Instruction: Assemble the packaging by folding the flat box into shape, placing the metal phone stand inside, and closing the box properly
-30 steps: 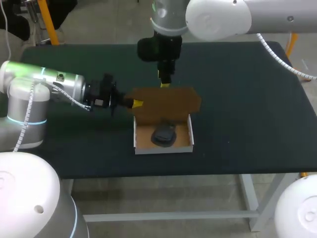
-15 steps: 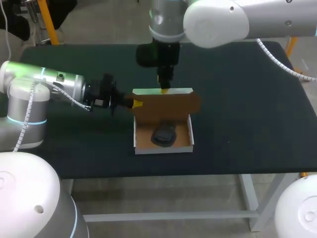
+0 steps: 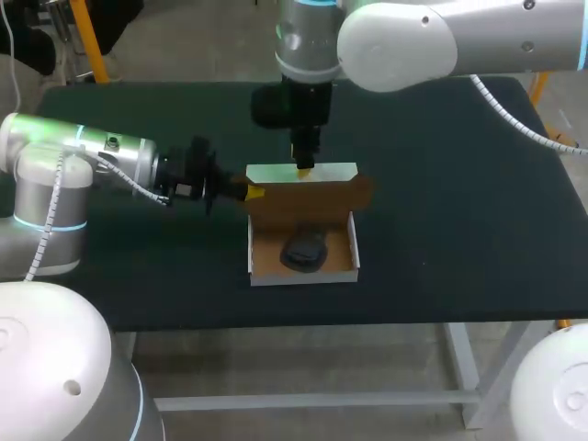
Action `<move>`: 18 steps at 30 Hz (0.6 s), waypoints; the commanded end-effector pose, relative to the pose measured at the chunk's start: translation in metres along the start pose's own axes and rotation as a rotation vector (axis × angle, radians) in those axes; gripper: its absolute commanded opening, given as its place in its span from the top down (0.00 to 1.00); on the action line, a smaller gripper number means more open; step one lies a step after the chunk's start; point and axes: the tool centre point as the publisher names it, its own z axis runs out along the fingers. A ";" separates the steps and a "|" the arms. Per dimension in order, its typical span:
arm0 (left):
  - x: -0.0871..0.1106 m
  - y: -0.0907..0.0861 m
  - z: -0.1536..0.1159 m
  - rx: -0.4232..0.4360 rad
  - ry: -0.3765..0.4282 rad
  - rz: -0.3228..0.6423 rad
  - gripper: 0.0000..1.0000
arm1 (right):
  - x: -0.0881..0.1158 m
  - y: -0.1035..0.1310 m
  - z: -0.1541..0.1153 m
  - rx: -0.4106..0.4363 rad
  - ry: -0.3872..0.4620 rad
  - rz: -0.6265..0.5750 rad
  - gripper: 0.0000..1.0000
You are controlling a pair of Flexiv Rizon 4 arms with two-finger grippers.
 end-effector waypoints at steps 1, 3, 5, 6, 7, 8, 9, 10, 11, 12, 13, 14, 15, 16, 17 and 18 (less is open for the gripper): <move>0.001 0.001 0.001 0.001 0.001 0.000 1.00 | -0.005 0.000 0.004 -0.001 0.018 -0.001 0.47; 0.001 0.001 0.001 0.001 0.001 0.000 1.00 | -0.006 0.000 0.006 -0.003 0.027 -0.001 0.45; 0.001 0.001 0.001 0.001 0.001 0.000 1.00 | -0.006 0.000 0.007 -0.006 0.037 -0.001 0.45; 0.001 0.001 0.001 0.001 0.001 0.000 1.00 | -0.006 0.000 0.008 -0.007 0.039 -0.002 0.44; 0.001 0.001 0.001 0.001 0.001 0.000 1.00 | -0.007 0.000 0.009 -0.007 0.041 -0.001 0.44; 0.001 0.001 0.001 0.001 0.001 0.000 1.00 | -0.007 0.000 0.010 -0.007 0.047 -0.001 0.43; 0.001 0.001 0.001 0.001 0.001 0.000 1.00 | -0.007 -0.001 0.011 -0.006 0.049 0.000 0.42; 0.001 0.001 0.001 0.001 0.001 0.000 1.00 | -0.007 -0.001 0.012 -0.006 0.052 0.000 0.45; 0.001 0.001 0.001 0.001 0.001 0.000 1.00 | -0.007 -0.001 0.012 -0.005 0.054 0.000 0.48; 0.001 0.001 0.001 0.001 0.001 0.000 1.00 | -0.008 0.000 0.013 -0.005 0.057 0.000 0.50; 0.001 0.001 0.001 0.001 0.001 0.000 1.00 | -0.008 0.000 0.013 -0.004 0.060 0.000 0.51; 0.001 0.001 0.001 0.001 0.001 0.000 1.00 | -0.008 0.000 0.014 -0.003 0.063 0.000 0.52; 0.001 0.001 0.001 0.001 0.001 0.000 1.00 | -0.008 0.000 0.014 -0.002 0.067 0.000 0.53; 0.001 0.001 0.001 0.001 0.001 0.000 1.00 | -0.008 0.000 0.015 -0.001 0.070 -0.001 0.55; 0.001 0.001 0.001 0.001 0.001 0.000 1.00 | -0.008 0.000 0.015 0.000 0.072 -0.001 0.59; 0.001 0.001 0.001 0.001 0.001 0.000 1.00 | -0.008 0.000 0.016 0.001 0.074 -0.002 0.70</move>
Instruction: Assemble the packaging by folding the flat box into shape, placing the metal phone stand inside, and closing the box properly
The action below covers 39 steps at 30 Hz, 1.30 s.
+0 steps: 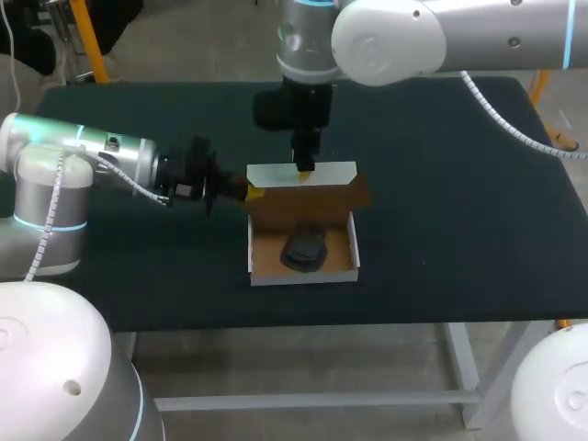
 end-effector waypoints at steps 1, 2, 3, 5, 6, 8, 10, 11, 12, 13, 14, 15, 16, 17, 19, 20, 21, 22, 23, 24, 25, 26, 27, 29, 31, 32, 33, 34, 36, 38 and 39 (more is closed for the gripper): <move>0.001 0.000 0.001 0.001 0.001 0.000 1.00 | -0.005 0.003 0.002 0.010 0.018 -0.002 0.79; 0.001 0.000 0.001 0.001 0.001 0.000 1.00 | -0.005 0.003 0.002 0.010 0.019 -0.002 1.00; 0.001 0.000 0.001 0.001 0.001 0.000 1.00 | -0.005 0.003 0.002 0.011 0.021 -0.004 1.00; 0.001 0.000 0.001 0.001 0.001 0.000 1.00 | -0.004 0.004 0.003 0.012 0.024 -0.006 1.00; 0.001 0.000 0.001 0.001 0.001 0.000 1.00 | -0.004 0.004 0.003 0.013 0.024 -0.007 1.00; 0.001 0.000 0.001 0.001 0.001 0.000 1.00 | -0.003 0.004 0.003 0.014 0.024 -0.007 1.00; 0.001 0.000 0.001 0.001 0.001 0.000 1.00 | -0.002 0.004 0.003 0.015 0.022 -0.008 1.00; 0.001 0.000 0.001 0.001 0.001 0.000 1.00 | -0.002 0.005 0.003 0.016 0.022 -0.009 1.00; 0.001 0.000 0.001 0.001 0.001 0.000 1.00 | -0.002 0.005 0.003 0.017 0.022 -0.008 1.00; 0.001 0.000 0.001 0.001 0.001 0.000 1.00 | -0.001 0.004 0.003 0.017 0.022 -0.007 1.00; 0.001 0.000 0.001 0.001 0.001 0.000 1.00 | 0.000 0.004 0.002 0.016 0.023 -0.003 0.64; 0.001 0.000 0.001 0.001 0.001 0.000 1.00 | 0.000 0.004 0.000 0.017 0.022 0.000 0.00; 0.001 0.000 0.001 0.001 0.001 0.000 1.00 | 0.001 0.003 -0.002 0.015 0.019 0.002 0.00; 0.001 0.000 0.001 0.001 0.001 0.000 1.00 | 0.001 0.003 -0.005 0.013 0.015 0.004 0.00; 0.001 0.000 0.001 0.001 0.001 0.000 1.00 | 0.002 0.002 -0.011 0.010 0.006 0.008 0.00; 0.001 0.000 0.001 0.001 0.001 0.000 1.00 | 0.002 0.002 -0.014 0.005 0.003 0.014 0.00; 0.001 0.000 0.001 0.001 0.001 0.000 1.00 | 0.001 0.002 -0.017 0.003 -0.002 0.023 0.00; 0.001 0.000 0.001 0.001 0.001 0.000 1.00 | 0.001 0.001 -0.020 -0.001 -0.004 0.029 0.00; 0.001 0.000 0.001 0.001 0.001 0.000 1.00 | 0.000 0.001 -0.023 -0.005 -0.007 0.040 0.00; 0.001 0.000 0.001 0.001 0.001 0.000 1.00 | -0.001 0.001 -0.026 -0.009 -0.008 0.051 0.00; 0.001 0.000 0.001 0.001 0.001 0.000 1.00 | -0.001 0.001 -0.027 -0.011 -0.008 0.059 0.00; 0.001 0.000 0.001 0.001 0.001 0.000 1.00 | -0.002 0.001 -0.031 -0.014 -0.008 0.074 0.00; 0.001 0.000 0.001 0.001 0.001 0.000 1.00 | -0.003 0.001 -0.033 -0.016 -0.007 0.086 0.00; 0.001 0.000 0.001 0.001 0.001 0.000 1.00 | -0.005 0.001 -0.037 -0.025 -0.011 0.108 0.00; 0.001 0.000 0.001 0.001 0.001 0.000 1.00 | -0.007 0.000 -0.040 -0.034 -0.015 0.139 0.00; 0.001 0.000 0.001 0.001 0.001 0.000 1.00 | -0.008 -0.001 -0.043 -0.034 -0.020 0.165 0.00; 0.001 0.000 0.001 0.001 0.001 0.000 1.00 | -0.009 -0.002 -0.044 -0.029 -0.023 0.190 0.00; 0.001 0.000 0.001 0.001 0.001 0.000 1.00 | -0.010 -0.003 -0.046 -0.039 -0.021 0.204 0.00; 0.001 0.000 0.001 0.001 0.001 0.000 1.00 | -0.013 -0.005 -0.049 -0.025 -0.029 0.261 0.00; 0.001 0.000 0.001 0.001 0.001 0.000 1.00 | -0.016 -0.007 -0.051 0.005 -0.049 0.333 0.00; 0.001 0.000 0.001 0.001 0.001 0.000 1.00 | -0.017 -0.009 -0.053 0.022 -0.068 0.367 0.00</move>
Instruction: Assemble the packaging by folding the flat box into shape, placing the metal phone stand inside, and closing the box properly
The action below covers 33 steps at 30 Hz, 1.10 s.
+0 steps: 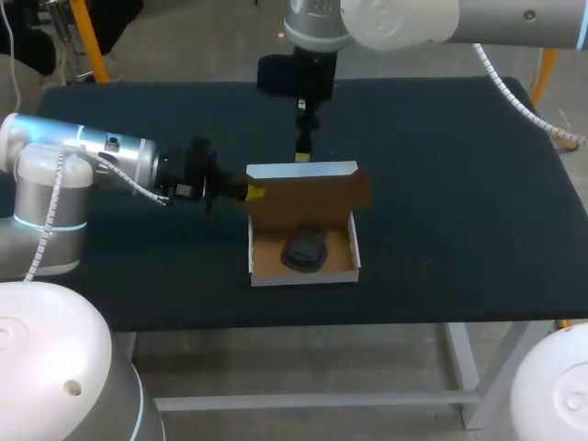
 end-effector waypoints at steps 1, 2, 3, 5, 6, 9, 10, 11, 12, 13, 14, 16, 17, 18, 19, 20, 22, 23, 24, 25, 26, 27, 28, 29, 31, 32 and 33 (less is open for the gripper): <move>0.001 0.001 0.001 0.001 0.001 0.000 1.00 | -0.004 -0.001 -0.009 0.045 -0.057 0.110 0.00; 0.001 0.001 0.001 0.001 0.001 0.000 1.00 | -0.004 -0.001 -0.009 0.045 -0.057 0.110 0.00; 0.001 0.001 0.001 0.001 0.001 0.000 1.00 | -0.004 -0.001 -0.009 0.045 -0.057 0.110 0.00; 0.001 0.001 0.001 0.001 0.001 0.000 1.00 | -0.004 -0.001 -0.009 0.045 -0.057 0.110 0.00; 0.001 0.001 0.001 0.001 0.001 0.000 1.00 | -0.004 -0.001 -0.009 0.045 -0.057 0.110 0.00; 0.001 0.001 0.001 0.001 0.001 0.000 1.00 | -0.004 -0.001 -0.009 0.045 -0.057 0.110 0.00; 0.001 0.001 0.001 0.001 0.001 0.000 1.00 | -0.004 -0.001 -0.009 0.045 -0.057 0.110 0.00; 0.001 0.001 0.001 0.001 0.001 0.000 1.00 | -0.004 -0.001 -0.009 0.045 -0.057 0.110 0.00; 0.001 0.001 0.001 0.001 0.001 0.000 1.00 | -0.004 -0.001 -0.009 0.045 -0.057 0.110 0.00; 0.001 0.001 0.001 0.001 0.001 0.000 1.00 | -0.004 -0.001 -0.009 0.045 -0.057 0.110 0.00; 0.001 0.001 0.001 0.001 0.001 0.000 1.00 | -0.004 -0.001 -0.009 0.045 -0.057 0.110 0.00; 0.001 0.001 0.001 0.001 0.001 0.000 1.00 | -0.004 -0.001 -0.009 0.045 -0.057 0.110 0.00; 0.001 0.001 0.001 0.001 0.001 0.000 1.00 | -0.004 -0.001 -0.009 0.045 -0.057 0.110 0.00; 0.001 0.001 0.001 0.001 0.001 0.000 1.00 | -0.004 -0.001 -0.009 0.045 -0.057 0.110 0.00; 0.001 0.001 0.001 0.001 0.001 0.000 1.00 | -0.004 -0.001 -0.009 0.045 -0.057 0.110 0.00; 0.001 0.001 0.001 0.001 0.001 0.000 1.00 | -0.004 -0.001 -0.009 0.045 -0.057 0.110 0.00; -0.001 0.002 0.001 -0.008 -0.009 0.022 1.00 | -0.005 0.000 -0.008 0.046 -0.039 0.119 0.00; -0.001 0.002 0.001 -0.002 -0.008 0.031 1.00 | -0.006 0.000 -0.007 0.063 -0.043 0.136 0.00; -0.002 0.002 0.001 0.000 -0.018 0.048 1.00 | -0.007 0.000 -0.007 0.066 -0.047 0.145 0.00; -0.002 0.002 0.001 0.003 -0.032 0.073 1.00 | -0.007 0.000 -0.006 0.065 -0.044 0.157 0.00; -0.003 0.003 0.001 0.012 -0.035 0.077 1.00 | -0.007 -0.001 -0.006 0.065 -0.046 0.163 0.00; -0.003 0.003 0.002 0.003 -0.053 0.103 1.00 | -0.007 -0.001 -0.006 0.065 -0.049 0.178 0.00; -0.003 0.004 0.002 -0.008 -0.060 0.125 1.00 | -0.007 -0.002 -0.006 0.065 -0.056 0.195 0.00; -0.003 0.005 0.002 0.001 -0.060 0.123 1.00 | -0.007 -0.003 -0.006 0.065 -0.053 0.204 0.00; -0.003 0.005 0.003 -0.010 -0.072 0.155 1.00 | -0.006 -0.005 -0.006 0.067 -0.052 0.239 0.00; -0.003 0.005 0.003 -0.005 -0.072 0.154 1.00 | -0.006 -0.006 -0.005 0.070 -0.048 0.262 0.00; -0.003 0.005 0.002 -0.015 -0.081 0.167 1.00 | -0.005 -0.008 -0.005 0.070 -0.047 0.284 0.00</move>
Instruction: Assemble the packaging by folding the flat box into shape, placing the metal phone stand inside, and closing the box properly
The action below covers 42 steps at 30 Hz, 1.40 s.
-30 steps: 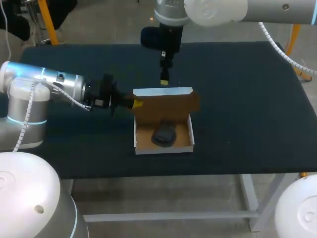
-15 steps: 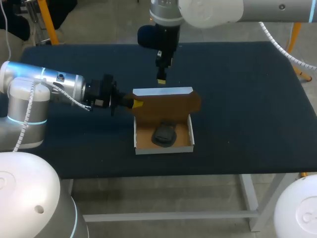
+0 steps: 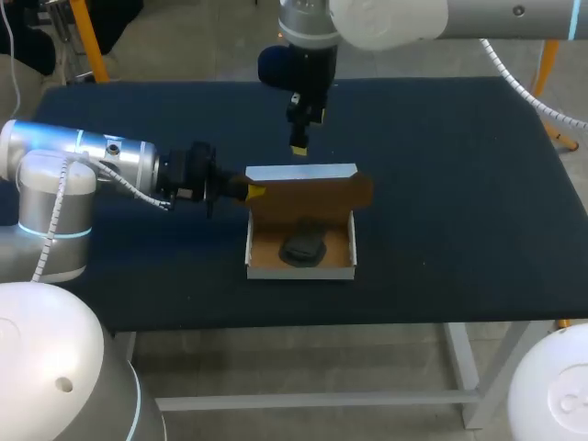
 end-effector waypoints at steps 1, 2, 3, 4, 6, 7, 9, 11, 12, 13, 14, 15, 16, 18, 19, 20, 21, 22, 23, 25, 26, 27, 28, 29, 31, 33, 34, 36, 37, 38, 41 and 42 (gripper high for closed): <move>0.006 0.000 0.001 -0.011 -0.030 0.017 1.00 | 0.000 -0.002 -0.001 0.011 0.007 0.058 0.00; 0.007 0.001 0.000 -0.006 -0.029 0.018 1.00 | 0.000 -0.004 -0.001 0.011 0.010 0.080 0.00; 0.007 0.001 0.000 -0.007 -0.032 0.032 1.00 | 0.000 -0.006 0.000 0.007 0.012 0.099 0.00; 0.008 0.001 -0.001 -0.008 -0.039 0.037 1.00 | 0.000 -0.007 0.000 0.004 0.020 0.119 0.00; 0.009 0.001 -0.002 -0.001 -0.040 0.052 1.00 | 0.001 -0.011 0.000 -0.009 0.031 0.156 0.00; 0.010 0.001 -0.002 0.000 -0.044 0.059 1.00 | 0.001 -0.013 0.000 -0.010 0.036 0.176 0.00; 0.011 0.000 -0.003 0.002 -0.045 0.079 1.00 | 0.001 -0.017 -0.001 -0.023 0.050 0.212 0.00; 0.013 0.000 -0.002 0.006 -0.044 0.096 1.00 | 0.002 -0.019 -0.001 -0.029 0.060 0.238 0.00; 0.013 0.000 -0.002 0.021 -0.046 0.112 1.00 | 0.002 -0.020 -0.001 -0.038 0.076 0.253 0.00; 0.014 0.000 -0.002 0.027 -0.045 0.113 1.00 | 0.002 -0.022 -0.001 -0.043 0.085 0.274 0.00; 0.014 0.000 -0.002 0.018 -0.052 0.132 1.00 | 0.002 -0.023 -0.001 -0.049 0.091 0.289 0.00; 0.015 0.001 -0.002 0.022 -0.051 0.141 1.00 | 0.001 -0.024 -0.002 -0.053 0.102 0.311 0.00; 0.016 0.001 -0.001 0.024 -0.055 0.151 1.00 | 0.000 -0.026 -0.002 -0.050 0.109 0.342 0.00; 0.017 0.002 -0.001 0.014 -0.060 0.172 1.00 | 0.000 -0.029 -0.002 -0.055 0.135 0.399 0.00; 0.018 0.002 -0.001 0.013 -0.063 0.181 1.00 | 0.000 -0.031 -0.001 -0.039 0.134 0.437 0.00; 0.018 0.003 0.000 0.010 -0.065 0.190 1.00 | 0.000 -0.033 0.000 -0.042 0.136 0.461 0.00; 0.019 0.003 0.000 0.005 -0.071 0.198 1.00 | 0.001 -0.034 0.000 -0.045 0.152 0.484 0.00; 0.019 0.003 0.000 0.005 -0.072 0.207 1.00 | 0.002 -0.036 0.000 -0.035 0.146 0.513 0.00; 0.020 0.003 0.000 0.003 -0.072 0.213 1.00 | 0.003 -0.038 0.001 -0.036 0.143 0.537 0.00; 0.021 0.004 0.000 0.006 -0.072 0.223 1.00 | 0.006 -0.039 0.002 -0.035 0.169 0.547 0.00; 0.021 0.005 0.000 0.012 -0.066 0.229 1.00 | 0.007 -0.039 0.003 -0.049 0.192 0.544 0.00; 0.022 0.005 0.000 0.012 -0.067 0.234 1.00 | 0.009 -0.038 0.003 -0.056 0.201 0.536 0.00; 0.022 0.005 0.000 0.014 -0.063 0.245 1.00 | 0.010 -0.037 0.001 -0.068 0.172 0.504 0.00; 0.023 0.005 0.000 0.020 -0.061 0.248 1.00 | 0.010 -0.037 0.001 -0.068 0.172 0.504 0.00; 0.024 0.005 0.000 0.019 -0.062 0.262 1.00 | 0.010 -0.037 0.001 -0.068 0.172 0.504 0.00; 0.025 0.005 -0.001 0.024 -0.062 0.269 1.00 | 0.010 -0.037 0.001 -0.068 0.172 0.504 0.00; 0.026 0.004 -0.001 0.027 -0.062 0.278 1.00 | 0.010 -0.037 0.001 -0.068 0.172 0.504 0.00; 0.027 0.004 -0.002 0.036 -0.064 0.298 1.00 | 0.010 -0.037 0.001 -0.068 0.172 0.504 0.00; 0.027 0.003 -0.002 0.033 -0.065 0.307 1.00 | 0.010 -0.037 0.001 -0.068 0.172 0.504 0.00; 0.028 0.003 -0.002 0.033 -0.069 0.318 1.00 | 0.010 -0.037 0.001 -0.068 0.172 0.504 0.00; 0.031 0.002 -0.003 0.036 -0.069 0.344 1.00 | 0.010 -0.037 0.001 -0.068 0.172 0.504 0.00; 0.031 0.002 -0.002 0.033 -0.067 0.349 1.00 | 0.010 -0.037 0.001 -0.068 0.172 0.504 0.00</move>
